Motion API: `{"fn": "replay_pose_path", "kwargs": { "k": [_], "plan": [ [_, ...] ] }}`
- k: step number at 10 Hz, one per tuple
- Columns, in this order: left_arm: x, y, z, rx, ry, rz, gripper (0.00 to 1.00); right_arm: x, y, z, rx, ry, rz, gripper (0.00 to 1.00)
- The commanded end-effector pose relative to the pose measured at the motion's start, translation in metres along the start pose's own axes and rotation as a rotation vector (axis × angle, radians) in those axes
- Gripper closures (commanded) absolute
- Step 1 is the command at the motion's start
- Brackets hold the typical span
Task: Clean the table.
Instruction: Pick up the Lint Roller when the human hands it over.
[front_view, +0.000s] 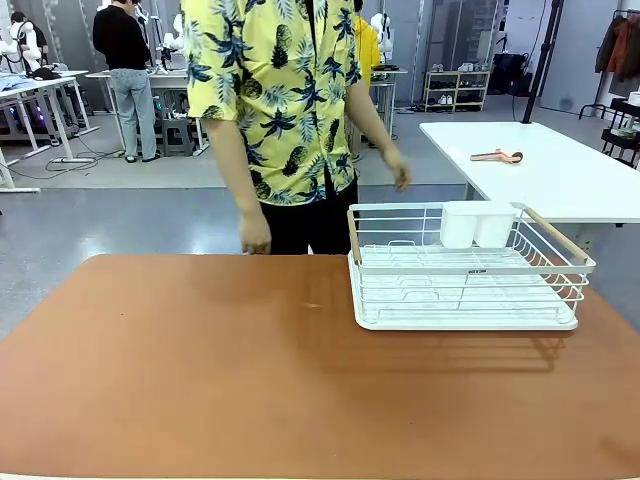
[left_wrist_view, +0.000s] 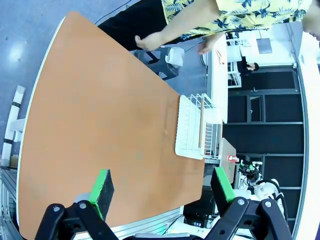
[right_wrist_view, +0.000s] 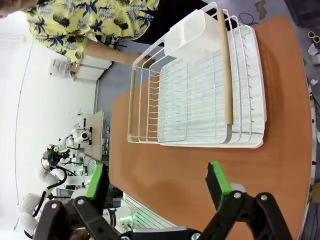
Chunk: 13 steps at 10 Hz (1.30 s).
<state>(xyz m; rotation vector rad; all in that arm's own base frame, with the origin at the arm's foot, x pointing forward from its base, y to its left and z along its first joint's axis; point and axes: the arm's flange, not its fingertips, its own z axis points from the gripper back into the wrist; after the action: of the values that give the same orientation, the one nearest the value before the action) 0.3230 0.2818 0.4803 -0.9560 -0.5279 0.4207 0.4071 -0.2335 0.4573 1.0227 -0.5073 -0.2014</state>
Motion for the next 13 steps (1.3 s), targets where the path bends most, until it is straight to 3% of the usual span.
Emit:
{"fn": "replay_pose_path", "kwargs": {
  "k": [1, 13],
  "plan": [
    [-0.0005, 0.0008, 0.0025, -0.016, 0.0, -0.006, 0.0, 0.0007, 0.0012, 0.0004, 0.014, -0.012, 0.008, 0.0],
    [-0.0005, 0.0008, 0.0025, -0.016, 0.0, -0.006, 0.0, 0.0007, 0.0012, 0.0004, 0.014, -0.012, 0.008, 0.0]
  ]
}}
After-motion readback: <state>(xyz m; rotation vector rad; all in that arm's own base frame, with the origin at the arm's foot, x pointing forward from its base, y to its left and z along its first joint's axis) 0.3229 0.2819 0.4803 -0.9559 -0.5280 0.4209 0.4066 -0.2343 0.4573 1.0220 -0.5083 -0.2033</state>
